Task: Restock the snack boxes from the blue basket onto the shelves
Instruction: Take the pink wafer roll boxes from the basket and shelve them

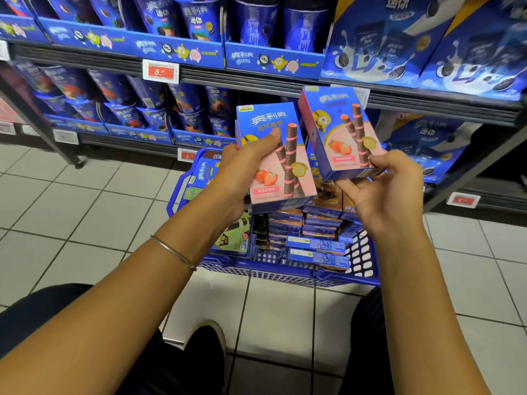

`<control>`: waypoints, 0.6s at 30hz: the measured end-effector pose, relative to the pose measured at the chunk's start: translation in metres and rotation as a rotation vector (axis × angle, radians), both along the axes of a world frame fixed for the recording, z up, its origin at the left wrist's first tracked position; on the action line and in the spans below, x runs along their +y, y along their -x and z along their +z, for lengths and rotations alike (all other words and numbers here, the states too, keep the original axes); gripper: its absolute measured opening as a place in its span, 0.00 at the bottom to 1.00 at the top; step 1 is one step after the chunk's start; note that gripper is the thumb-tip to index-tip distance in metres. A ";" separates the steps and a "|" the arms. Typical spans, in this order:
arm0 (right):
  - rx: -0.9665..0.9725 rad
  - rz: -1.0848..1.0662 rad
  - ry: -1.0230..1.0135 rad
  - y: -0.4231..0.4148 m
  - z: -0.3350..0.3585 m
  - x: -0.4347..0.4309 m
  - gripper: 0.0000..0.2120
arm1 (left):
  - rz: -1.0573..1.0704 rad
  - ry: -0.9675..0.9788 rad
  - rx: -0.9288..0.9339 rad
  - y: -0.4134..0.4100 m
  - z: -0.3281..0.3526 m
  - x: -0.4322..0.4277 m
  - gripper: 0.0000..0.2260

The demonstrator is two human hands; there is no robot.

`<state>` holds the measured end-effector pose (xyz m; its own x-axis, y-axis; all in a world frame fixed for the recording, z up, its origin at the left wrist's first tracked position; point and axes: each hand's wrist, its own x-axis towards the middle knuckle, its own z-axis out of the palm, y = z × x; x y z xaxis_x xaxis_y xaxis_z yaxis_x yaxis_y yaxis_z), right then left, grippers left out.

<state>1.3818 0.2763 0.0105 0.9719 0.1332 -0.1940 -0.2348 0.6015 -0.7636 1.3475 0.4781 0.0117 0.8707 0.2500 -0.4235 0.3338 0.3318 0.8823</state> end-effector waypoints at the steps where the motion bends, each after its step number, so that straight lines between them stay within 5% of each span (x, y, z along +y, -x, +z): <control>1: -0.011 0.039 -0.044 0.001 0.003 0.001 0.15 | 0.001 0.001 0.004 0.000 -0.001 0.000 0.33; 5: -0.109 0.161 0.002 0.006 0.006 0.014 0.15 | 0.014 0.007 -0.003 -0.002 -0.002 -0.002 0.32; 11: -0.243 0.217 0.502 0.008 0.004 0.026 0.03 | 0.007 -0.051 0.064 -0.005 0.000 -0.004 0.39; 15: -0.201 0.289 0.519 0.008 -0.002 0.038 0.20 | -0.017 -0.022 0.007 -0.007 0.006 -0.008 0.37; 18: -0.165 0.311 0.467 0.005 -0.006 0.049 0.17 | -0.038 -0.018 0.022 -0.008 0.006 -0.008 0.42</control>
